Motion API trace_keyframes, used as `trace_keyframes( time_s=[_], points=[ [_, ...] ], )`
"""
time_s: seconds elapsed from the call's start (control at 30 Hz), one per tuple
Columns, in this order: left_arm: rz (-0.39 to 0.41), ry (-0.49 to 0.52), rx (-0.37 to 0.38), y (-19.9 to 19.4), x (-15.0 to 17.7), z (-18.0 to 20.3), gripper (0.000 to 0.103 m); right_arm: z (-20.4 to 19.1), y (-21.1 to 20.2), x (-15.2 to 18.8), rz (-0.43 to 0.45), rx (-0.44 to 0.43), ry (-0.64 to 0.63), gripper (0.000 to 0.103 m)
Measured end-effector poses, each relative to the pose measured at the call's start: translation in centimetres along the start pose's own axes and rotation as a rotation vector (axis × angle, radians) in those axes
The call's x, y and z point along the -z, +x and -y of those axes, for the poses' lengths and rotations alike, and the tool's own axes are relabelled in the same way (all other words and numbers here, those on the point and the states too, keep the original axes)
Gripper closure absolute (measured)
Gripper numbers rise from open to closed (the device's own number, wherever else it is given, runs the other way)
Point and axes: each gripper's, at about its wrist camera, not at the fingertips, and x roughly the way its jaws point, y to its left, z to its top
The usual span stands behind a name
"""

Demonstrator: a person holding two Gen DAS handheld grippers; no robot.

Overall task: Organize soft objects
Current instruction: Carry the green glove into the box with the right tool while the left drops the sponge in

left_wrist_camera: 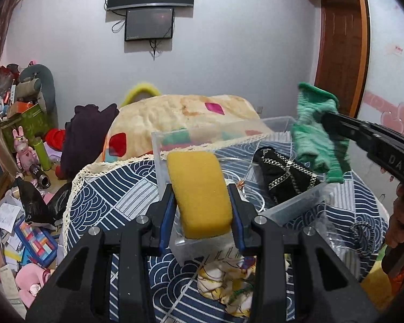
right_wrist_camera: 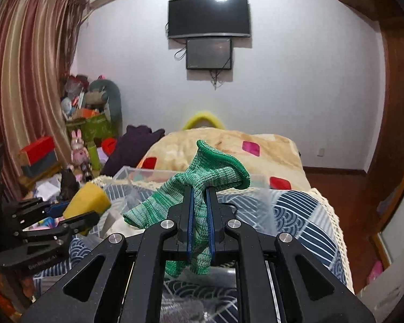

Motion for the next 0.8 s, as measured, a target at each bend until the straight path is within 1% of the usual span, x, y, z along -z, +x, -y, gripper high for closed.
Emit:
trace_keyframes(
  time_s=[0.1, 0.3, 0.47, 0.63, 0.73, 0.77, 0.8],
  points=[
    [-0.003, -0.001, -0.008, 0.8, 0.1, 0.0, 0.067, -0.8, 1.7, 0.2, -0.054, -0.020, -0.020, 0.095],
    [-0.023, -0.019, 0.002, 2.0, 0.4, -0.2, 0.067, -1.4, 4.0, 0.8, -0.136, -0.041, -0.048, 0.095],
    [-0.024, -0.006, -0.001, 1.9, 0.6, 0.2, 0.066, -1.7, 4.8, 1.6, -0.187, -0.050, -0.068, 0.095],
    [-0.025, 0.010, -0.008, 1.3, 0.9, 0.5, 0.066, -1.6, 5.1, 1.6, -0.209, -0.059, -0.067, 0.095],
    [-0.032, 0.005, 0.006, 1.0, 0.9, 0.5, 0.064, -1.1, 5.1, 1.6, -0.228, -0.071, -0.055, 0.090],
    [-0.033, 0.001, 0.011, 0.9, 0.9, 0.5, 0.063, -1.1, 5.1, 1.5, -0.230, -0.070, -0.054, 0.084],
    [-0.032, -0.002, 0.017, 0.6, 0.9, 0.5, 0.062, -1.0, 5.1, 1.4, -0.230, -0.065, -0.052, 0.075]
  ],
)
